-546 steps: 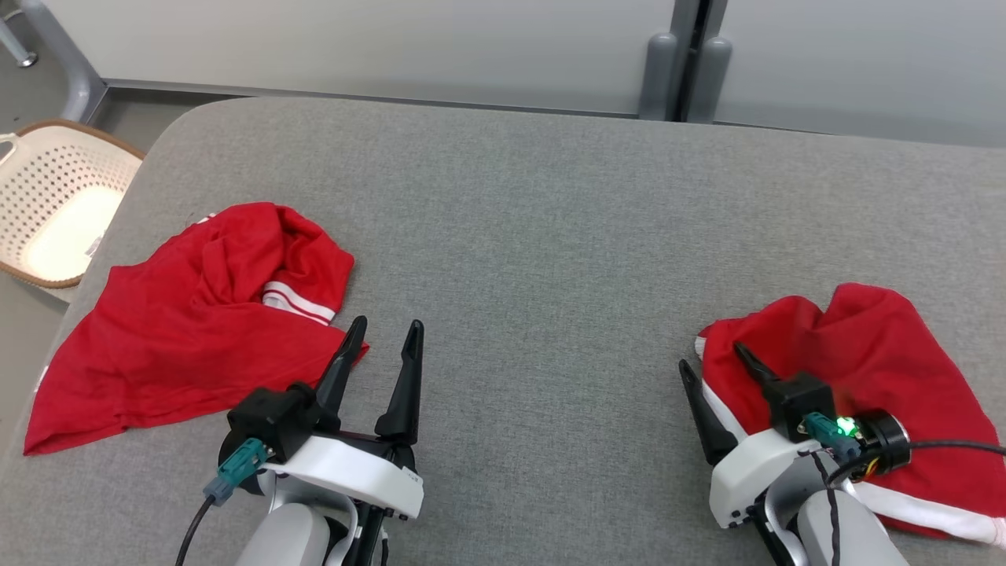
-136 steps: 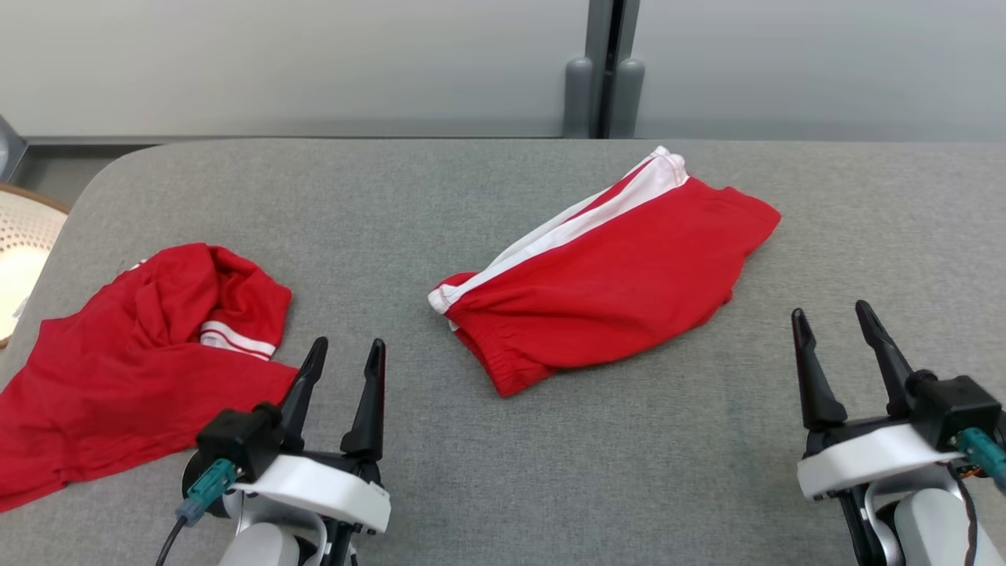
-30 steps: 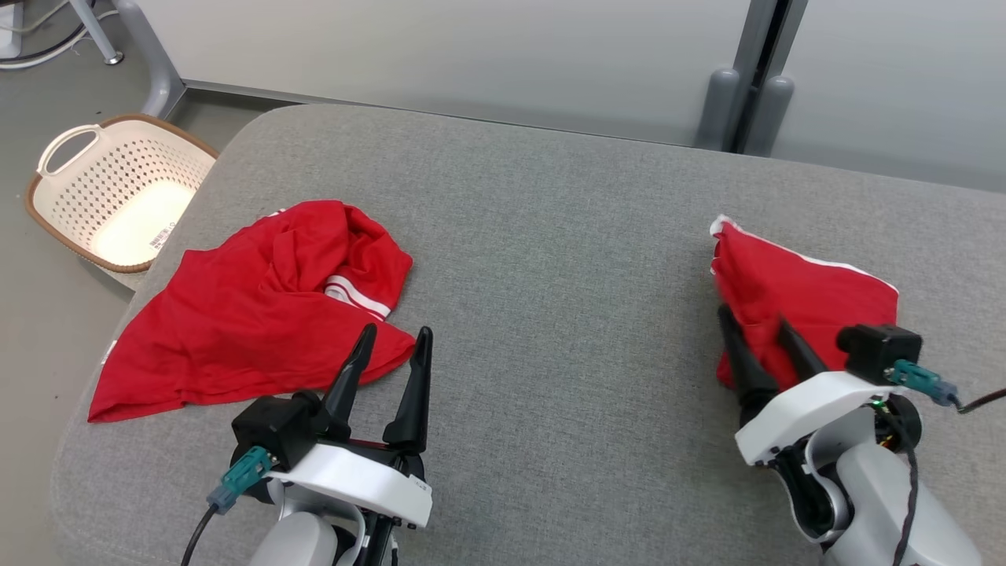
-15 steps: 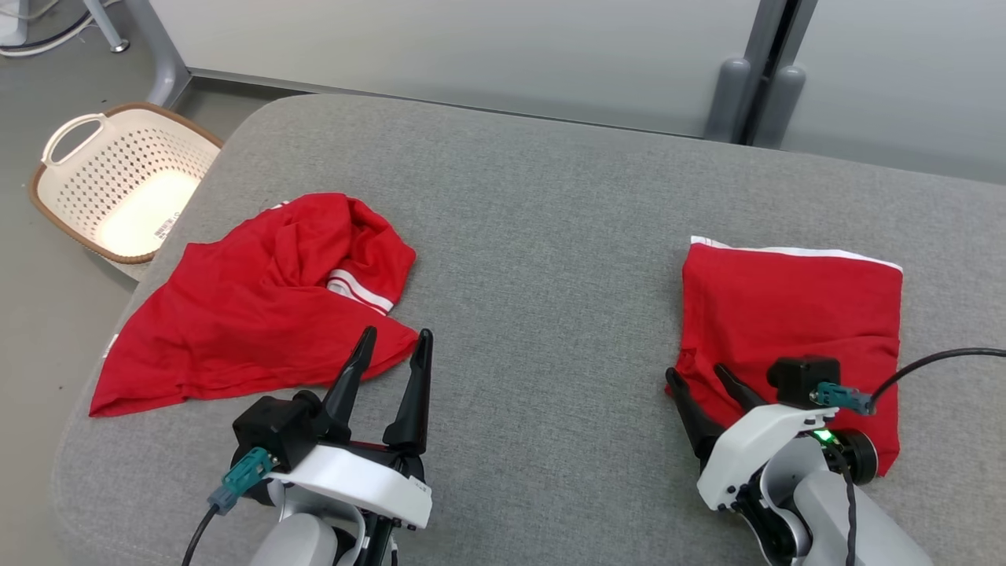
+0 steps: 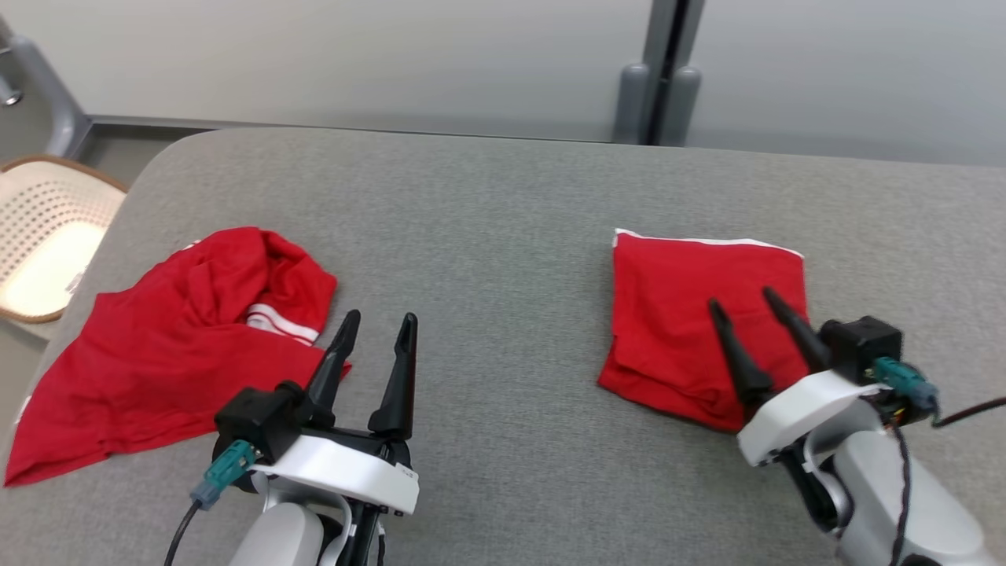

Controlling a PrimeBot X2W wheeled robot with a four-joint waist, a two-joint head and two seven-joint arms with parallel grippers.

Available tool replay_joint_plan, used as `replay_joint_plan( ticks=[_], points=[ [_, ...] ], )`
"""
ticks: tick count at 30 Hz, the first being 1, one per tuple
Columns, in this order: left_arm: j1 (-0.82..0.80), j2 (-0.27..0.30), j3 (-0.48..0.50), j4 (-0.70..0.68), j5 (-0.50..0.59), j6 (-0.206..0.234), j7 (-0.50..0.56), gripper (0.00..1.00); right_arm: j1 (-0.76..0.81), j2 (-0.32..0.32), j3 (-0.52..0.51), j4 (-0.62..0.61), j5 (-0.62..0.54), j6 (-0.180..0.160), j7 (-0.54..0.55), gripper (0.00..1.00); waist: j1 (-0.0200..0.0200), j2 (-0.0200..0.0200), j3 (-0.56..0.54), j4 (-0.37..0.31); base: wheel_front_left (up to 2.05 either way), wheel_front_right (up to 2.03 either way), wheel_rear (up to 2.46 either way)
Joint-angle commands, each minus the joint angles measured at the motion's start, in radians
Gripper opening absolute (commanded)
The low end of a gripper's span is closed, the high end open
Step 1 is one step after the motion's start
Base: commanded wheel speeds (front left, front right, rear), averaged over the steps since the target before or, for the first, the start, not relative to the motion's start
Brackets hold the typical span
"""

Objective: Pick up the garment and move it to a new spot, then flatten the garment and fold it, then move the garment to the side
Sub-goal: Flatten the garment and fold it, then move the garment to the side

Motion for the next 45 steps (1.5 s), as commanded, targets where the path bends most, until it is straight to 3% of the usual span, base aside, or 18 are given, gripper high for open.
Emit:
replay_joint_plan(
  ticks=[1,6,12,23,30,45],
  points=[
    [-0.015,0.004,0.011,-0.010,0.010,-0.005,0.000,1.00,-0.001,-0.015,-0.021,-0.013,-0.031,0.000,-0.013,1.00,0.0000,0.0000,-0.008,-0.032,0.00,0.00,0.00],
    [-0.025,0.004,0.039,-0.020,0.019,-0.003,0.000,1.00,0.051,-0.037,-0.186,-0.101,-0.176,0.000,-0.026,1.00,0.0000,0.0000,-0.007,-0.078,0.00,0.00,0.00],
    [-0.010,0.005,0.065,-0.012,0.051,0.004,0.000,1.00,0.183,0.025,-0.377,-0.286,-0.339,0.000,-0.024,1.00,0.0000,0.0000,-0.006,-0.112,0.00,0.00,0.00],
    [0.026,0.005,0.093,-0.024,0.174,0.018,0.000,1.00,0.291,0.102,-0.454,-0.389,-0.430,0.000,-0.024,1.00,0.0000,0.0000,0.001,-0.135,0.00,0.00,0.00],
    [0.005,0.004,0.085,-0.042,0.174,0.025,0.000,1.00,0.266,0.110,-0.457,-0.372,-0.426,0.000,-0.024,1.00,0.0000,0.0000,0.031,-0.116,0.00,0.00,0.00],
    [-0.051,0.004,0.010,-0.040,0.133,0.020,0.000,1.00,0.106,0.133,-0.493,-0.096,-0.214,0.000,0.088,1.00,0.0000,0.0000,0.148,0.005,0.00,0.00,0.00]
  ],
)
